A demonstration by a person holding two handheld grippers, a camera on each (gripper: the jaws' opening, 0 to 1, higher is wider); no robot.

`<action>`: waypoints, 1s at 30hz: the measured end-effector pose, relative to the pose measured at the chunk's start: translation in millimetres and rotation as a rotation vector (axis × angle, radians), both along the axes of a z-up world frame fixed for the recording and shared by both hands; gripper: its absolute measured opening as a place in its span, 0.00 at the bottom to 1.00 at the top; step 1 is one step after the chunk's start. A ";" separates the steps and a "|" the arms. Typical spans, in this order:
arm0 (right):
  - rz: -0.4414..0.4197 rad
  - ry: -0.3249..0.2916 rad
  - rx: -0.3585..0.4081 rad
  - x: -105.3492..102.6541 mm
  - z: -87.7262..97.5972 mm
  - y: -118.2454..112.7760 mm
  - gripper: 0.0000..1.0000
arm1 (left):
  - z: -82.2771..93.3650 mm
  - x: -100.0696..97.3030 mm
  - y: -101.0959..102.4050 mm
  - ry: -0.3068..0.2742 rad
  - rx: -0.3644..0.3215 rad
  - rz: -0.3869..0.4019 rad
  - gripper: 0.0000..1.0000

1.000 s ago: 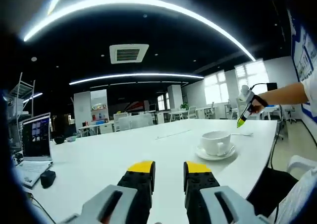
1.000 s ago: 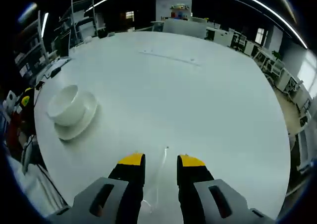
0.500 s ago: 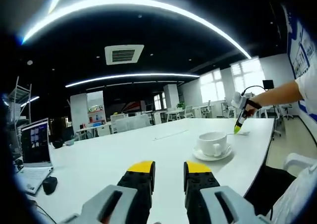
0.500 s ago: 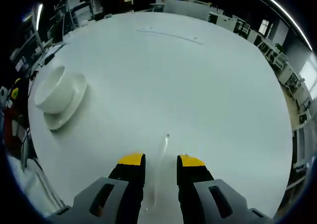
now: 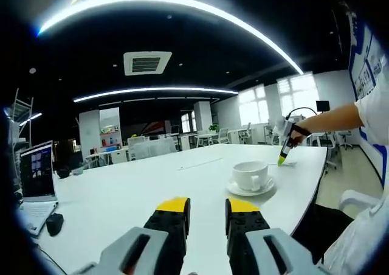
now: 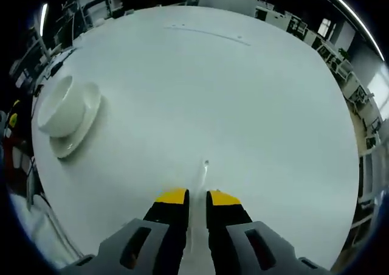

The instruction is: Tidy tabletop coffee trays, cups and spoons，present forward

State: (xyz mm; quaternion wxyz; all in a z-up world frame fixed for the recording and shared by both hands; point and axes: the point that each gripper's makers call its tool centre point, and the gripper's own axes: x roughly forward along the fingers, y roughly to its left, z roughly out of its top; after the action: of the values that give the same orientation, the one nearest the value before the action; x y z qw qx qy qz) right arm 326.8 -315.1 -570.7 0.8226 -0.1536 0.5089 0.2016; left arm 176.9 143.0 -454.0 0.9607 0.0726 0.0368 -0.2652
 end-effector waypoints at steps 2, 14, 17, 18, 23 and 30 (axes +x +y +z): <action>0.003 0.002 -0.011 0.5 -1.1 -0.8 0.07 | 0.4 -0.2 -0.1 0.002 -0.003 0.000 0.25; -0.080 0.012 0.002 -2.2 -2.8 -0.2 0.05 | 0.1 0.0 0.0 0.003 -0.015 0.000 0.26; -0.085 -0.010 0.012 -2.7 1.2 -0.6 0.05 | -2.9 0.4 -0.1 0.009 -0.014 -0.001 0.26; -0.087 -0.025 0.015 -2.4 4.9 -1.5 0.05 | -3.5 0.3 -0.5 0.010 -0.015 -0.003 0.26; -0.101 -0.091 0.051 0.0 30.7 -6.6 0.05 | -4.0 1.8 -2.4 0.012 -0.021 -0.008 0.26; -0.100 -0.178 0.068 3.2 64.1 -7.5 0.05 | -3.6 2.3 -5.5 0.012 -0.028 -0.015 0.26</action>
State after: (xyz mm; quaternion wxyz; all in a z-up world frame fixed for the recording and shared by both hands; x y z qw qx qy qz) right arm 330.0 -322.5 -506.6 0.8784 -0.1171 0.4337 0.1629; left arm 179.3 137.5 -457.7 0.9594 0.0578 0.0386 -0.2734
